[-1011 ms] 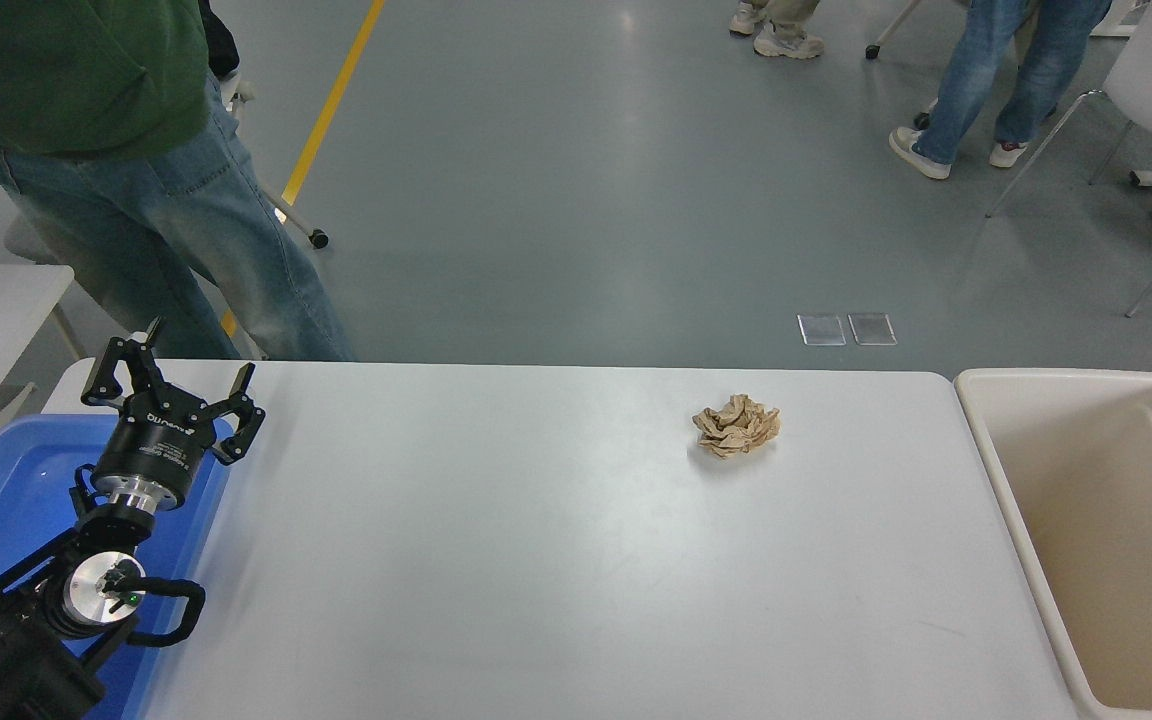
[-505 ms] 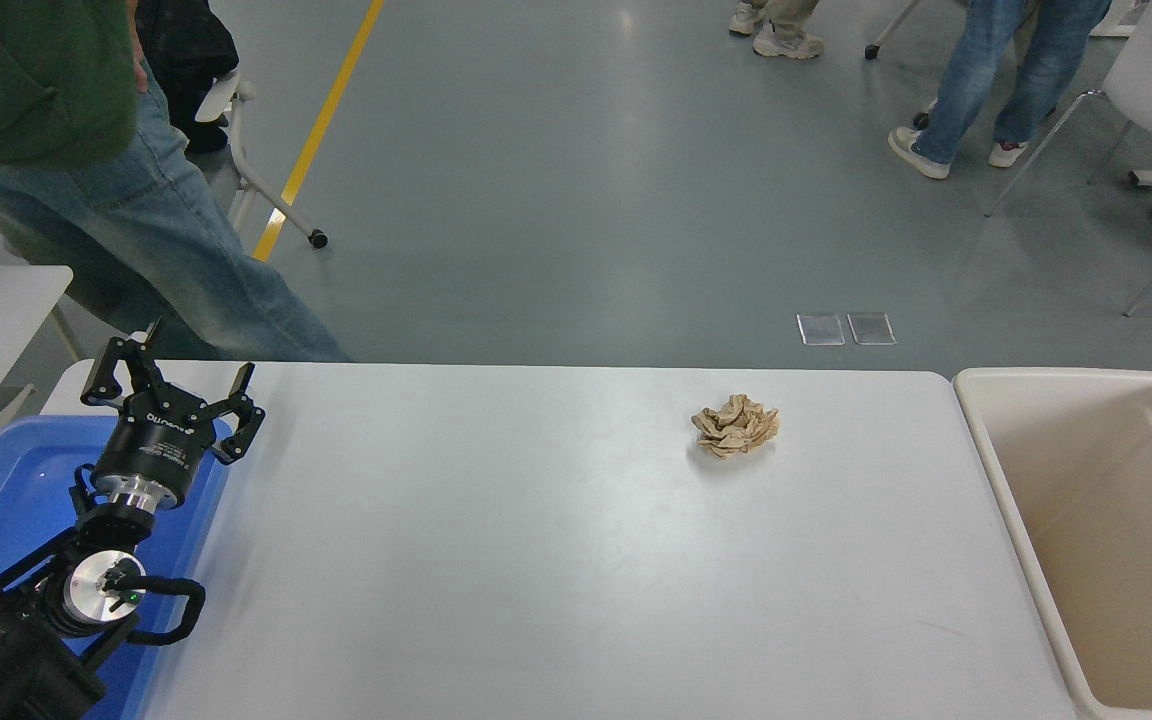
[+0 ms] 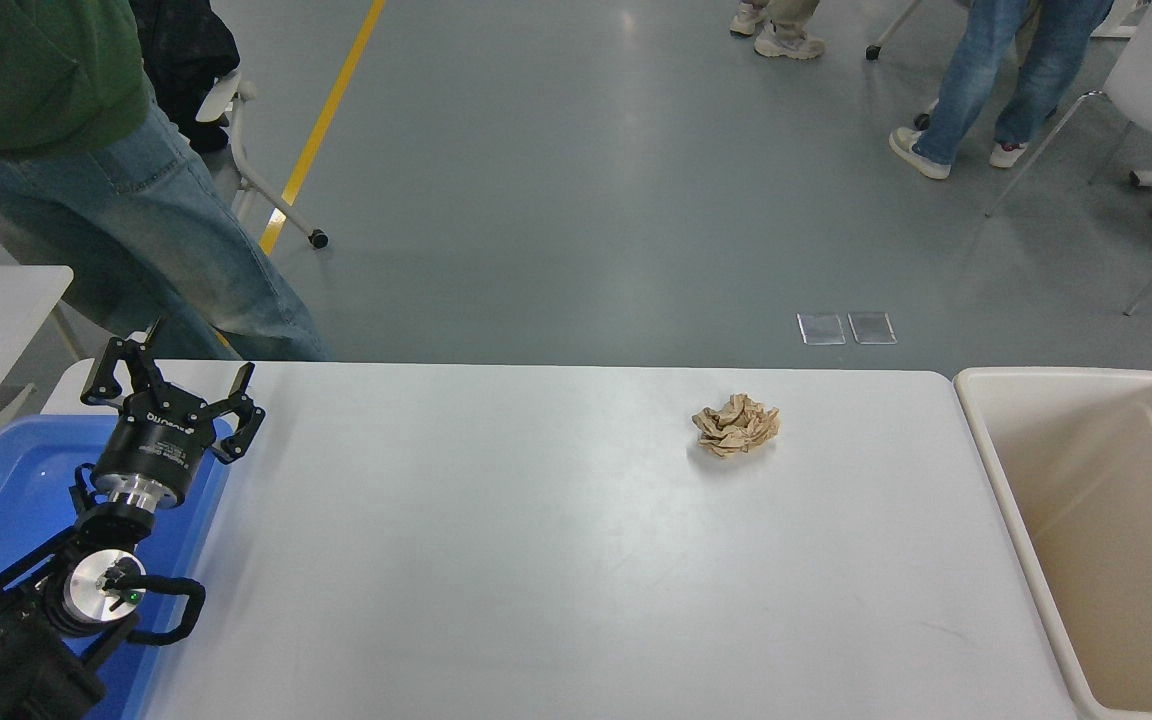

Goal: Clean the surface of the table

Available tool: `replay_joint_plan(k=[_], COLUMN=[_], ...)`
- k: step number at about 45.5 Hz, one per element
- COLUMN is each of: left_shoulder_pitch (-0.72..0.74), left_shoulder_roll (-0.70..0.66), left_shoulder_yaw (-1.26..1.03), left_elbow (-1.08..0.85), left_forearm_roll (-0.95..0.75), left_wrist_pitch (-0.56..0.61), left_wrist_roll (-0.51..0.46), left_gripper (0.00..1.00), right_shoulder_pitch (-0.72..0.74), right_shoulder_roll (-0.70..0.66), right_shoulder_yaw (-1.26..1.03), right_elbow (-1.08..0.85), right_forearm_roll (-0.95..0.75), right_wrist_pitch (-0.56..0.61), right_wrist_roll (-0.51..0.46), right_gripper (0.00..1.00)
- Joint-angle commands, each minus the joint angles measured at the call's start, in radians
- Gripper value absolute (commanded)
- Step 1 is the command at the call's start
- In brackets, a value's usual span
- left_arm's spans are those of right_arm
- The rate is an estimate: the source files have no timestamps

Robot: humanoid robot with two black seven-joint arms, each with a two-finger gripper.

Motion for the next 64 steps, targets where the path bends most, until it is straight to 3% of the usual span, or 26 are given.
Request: replay_joint_plan(k=[1,27,46,64], left_shoulder_pitch=[0.000,0.002,0.002,0.000], left_shoulder_roll=[0.000,0.000,0.000,0.000], left_shoulder_yaw=[0.000,0.000,0.000,0.000], left_elbow=[0.000,0.000,0.000,0.000], left_forearm_roll=[0.000,0.000,0.000,-0.001], left_wrist_pitch=[0.000,0.000,0.000,0.000], left_wrist_roll=[0.000,0.000,0.000,0.000], left_gripper=[0.99,0.99,0.99,0.99], right_shoulder_pitch=[-0.069,-0.076,-0.118,-0.105], right_shoulder_roll=[-0.006,0.072,0.162,0.165], right_shoulder_yaw=[0.148,0.123,0.099,0.097], right_elbow=[0.215,0.412,0.404,0.422], right_forearm_roll=[0.004,0.078,0.056,0.055], right_wrist_pitch=[0.066,0.080,0.075,0.071], right_wrist_roll=[-0.008,-0.063,-0.054,-0.059], right_gripper=[1.00,1.00,1.00,1.00])
